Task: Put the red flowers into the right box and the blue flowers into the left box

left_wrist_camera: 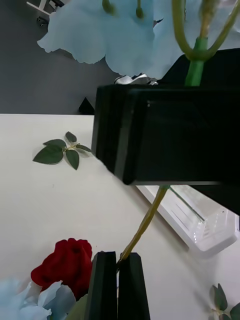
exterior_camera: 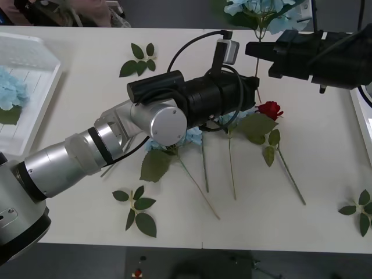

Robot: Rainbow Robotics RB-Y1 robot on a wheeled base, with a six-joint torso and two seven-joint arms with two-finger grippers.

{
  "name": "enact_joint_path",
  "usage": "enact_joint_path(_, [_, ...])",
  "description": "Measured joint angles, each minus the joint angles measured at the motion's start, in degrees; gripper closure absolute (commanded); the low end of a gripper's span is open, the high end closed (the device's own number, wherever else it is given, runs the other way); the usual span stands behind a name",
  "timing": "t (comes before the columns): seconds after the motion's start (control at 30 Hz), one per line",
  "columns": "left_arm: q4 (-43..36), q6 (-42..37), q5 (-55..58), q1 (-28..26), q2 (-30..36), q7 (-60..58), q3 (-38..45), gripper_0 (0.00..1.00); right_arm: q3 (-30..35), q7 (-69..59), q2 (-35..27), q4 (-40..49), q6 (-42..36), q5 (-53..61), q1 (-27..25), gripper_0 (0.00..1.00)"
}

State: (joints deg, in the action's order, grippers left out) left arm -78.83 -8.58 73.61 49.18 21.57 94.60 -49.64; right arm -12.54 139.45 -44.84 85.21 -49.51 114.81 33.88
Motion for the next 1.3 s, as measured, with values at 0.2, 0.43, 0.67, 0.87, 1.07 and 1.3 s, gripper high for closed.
enact_joint_path(0.2, [0.0, 0.39, 0.02, 0.0, 0.0, 0.0, 0.0, 1.0, 0.0, -0.18, 0.29, 0.0, -0.01, -0.03, 0.19, 1.0])
enact_joint_path(0.43, [0.01, 0.4, -0.1, 0.0, 0.0, 0.01, 0.0, 1.0, 0.0, -0.6, 0.29, 0.0, -0.01, -0.94, 0.33, 0.86])
enact_joint_path(0.67, [0.01, 1.1, -0.43, 0.0, 0.01, 0.01, 0.0, 1.0, 0.0, -1.79, 0.29, 0.0, -0.06, -4.43, 1.65, 0.15])
enact_joint_path(0.87, [0.01, 1.1, -0.43, 0.0, 0.04, 0.01, 0.0, 1.0, 0.0, -1.79, 0.29, 0.0, -0.06, -5.42, 1.94, 0.0])
enact_joint_path(1.07, [-0.02, 1.1, -0.52, 0.0, 1.01, 0.01, 0.0, 1.0, 0.0, -1.98, -0.14, 0.0, -4.47, -9.55, 1.94, 0.0])
enact_joint_path(1.3, [-4.59, 0.35, 1.25, -0.12, 11.57, 0.03, -0.3, 1.0, -1.44, -17.97, -9.72, 0.3, -18.89, -12.6, 2.26, 0.0])
